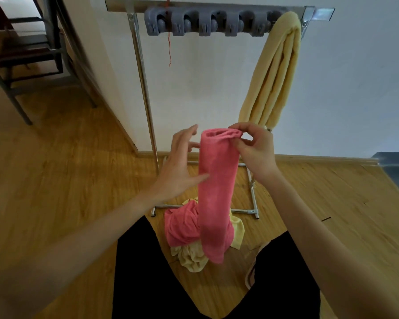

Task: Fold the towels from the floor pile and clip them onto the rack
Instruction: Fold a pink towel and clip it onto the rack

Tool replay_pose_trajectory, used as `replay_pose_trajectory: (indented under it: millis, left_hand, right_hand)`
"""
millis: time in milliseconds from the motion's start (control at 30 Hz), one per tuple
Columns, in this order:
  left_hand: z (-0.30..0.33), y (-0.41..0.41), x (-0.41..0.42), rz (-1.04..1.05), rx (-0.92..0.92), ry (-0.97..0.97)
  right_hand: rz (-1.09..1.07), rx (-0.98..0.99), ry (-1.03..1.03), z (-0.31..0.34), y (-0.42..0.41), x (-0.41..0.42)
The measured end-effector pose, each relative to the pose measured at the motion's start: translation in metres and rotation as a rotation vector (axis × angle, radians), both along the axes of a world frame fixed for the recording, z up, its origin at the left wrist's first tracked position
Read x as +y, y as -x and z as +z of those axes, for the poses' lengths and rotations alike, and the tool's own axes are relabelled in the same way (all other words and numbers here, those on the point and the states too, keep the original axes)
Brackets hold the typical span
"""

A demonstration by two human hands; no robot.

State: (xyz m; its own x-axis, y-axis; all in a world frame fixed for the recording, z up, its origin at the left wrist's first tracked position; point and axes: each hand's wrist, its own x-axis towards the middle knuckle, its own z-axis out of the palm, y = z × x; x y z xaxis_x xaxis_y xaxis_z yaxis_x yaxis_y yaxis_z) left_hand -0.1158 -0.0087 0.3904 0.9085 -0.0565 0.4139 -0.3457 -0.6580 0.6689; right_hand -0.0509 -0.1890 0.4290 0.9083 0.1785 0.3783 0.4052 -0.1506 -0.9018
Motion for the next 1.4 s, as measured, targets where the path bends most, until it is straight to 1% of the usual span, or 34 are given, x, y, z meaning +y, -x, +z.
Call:
replay_pose_trajectory:
  millis: [100,200,267,333,433,500,567,667,733,767,833,933,1000,1067,1133,1167,1200,1233,1267,1300,1333,1367,1400]
  left_hand:
    - [-0.043,-0.005,0.007,-0.049,0.324,0.232]
    - [-0.077,-0.011,0.008,-0.075,0.454,0.354]
    - [-0.094,-0.017,0.003,-0.033,0.537,0.373]
    - [-0.107,-0.023,-0.003,-0.004,0.591,0.340]
    - [-0.125,-0.023,-0.014,-0.036,0.712,0.340]
    - [-0.141,-0.018,-0.020,-0.022,0.746,0.348]
    - [-0.151,-0.014,-0.025,0.002,0.771,0.356]
    - [-0.153,-0.016,-0.024,0.043,0.820,0.337]
    - [-0.145,-0.018,-0.022,0.042,0.818,0.391]
    - [-0.136,-0.020,-0.022,0.033,0.789,0.377]
    - [-0.120,-0.027,-0.020,0.015,0.676,0.284]
    - [-0.084,-0.036,-0.018,-0.089,0.527,0.161]
    - [-0.058,-0.037,-0.019,-0.174,0.504,0.086]
    - [-0.024,-0.034,-0.021,-0.282,0.507,0.003]
    - [0.005,-0.031,-0.021,-0.391,0.551,-0.050]
    - [0.017,-0.029,-0.021,-0.440,0.572,-0.066]
    - [0.025,-0.028,-0.020,-0.477,0.593,-0.077]
    - [0.033,-0.027,-0.019,-0.503,0.617,-0.079]
    - [0.036,-0.027,-0.018,-0.522,0.638,-0.075]
    - [0.039,-0.028,-0.018,-0.539,0.650,-0.078]
    - [0.039,-0.029,-0.018,-0.549,0.653,-0.093]
    - [0.040,-0.029,-0.019,-0.555,0.660,-0.096]
    - [0.040,-0.029,-0.019,-0.554,0.667,-0.098]
  right_hand:
    - [0.016,0.040,-0.020,-0.002,0.002,0.005]
    - [-0.021,0.050,-0.052,-0.001,0.001,0.005]
    - [-0.060,0.076,-0.086,0.002,0.000,0.003]
    - [-0.104,0.088,-0.134,0.007,-0.001,0.001]
    - [-0.178,0.102,-0.259,0.014,-0.004,-0.004]
    - [-0.269,0.109,-0.311,0.014,-0.006,-0.011]
    - [-0.379,0.125,-0.318,0.005,-0.007,-0.020]
    - [-0.514,0.212,-0.310,-0.019,-0.003,-0.039]
    - [-0.542,0.273,-0.254,-0.040,0.005,-0.053]
    - [-0.536,0.311,-0.217,-0.051,0.010,-0.058]
    - [-0.493,0.403,-0.133,-0.075,0.020,-0.066]
    - [-0.404,0.533,0.042,-0.111,0.032,-0.068]
    - [-0.335,0.618,0.139,-0.129,0.037,-0.068]
    - [-0.228,0.690,0.295,-0.139,0.039,-0.071]
    - [-0.098,0.690,0.531,-0.143,0.040,-0.071]
    - [-0.083,0.617,0.616,-0.143,0.039,-0.070]
    - [-0.099,0.507,0.620,-0.140,0.038,-0.067]
    - [-0.102,0.398,0.545,-0.134,0.039,-0.064]
    - [-0.061,0.341,0.390,-0.124,0.039,-0.060]
    - [0.035,0.356,0.202,-0.112,0.039,-0.055]
    - [0.178,0.418,0.023,-0.099,0.039,-0.052]
    - [0.322,0.482,-0.115,-0.089,0.038,-0.049]
    - [0.441,0.532,-0.188,-0.082,0.037,-0.047]
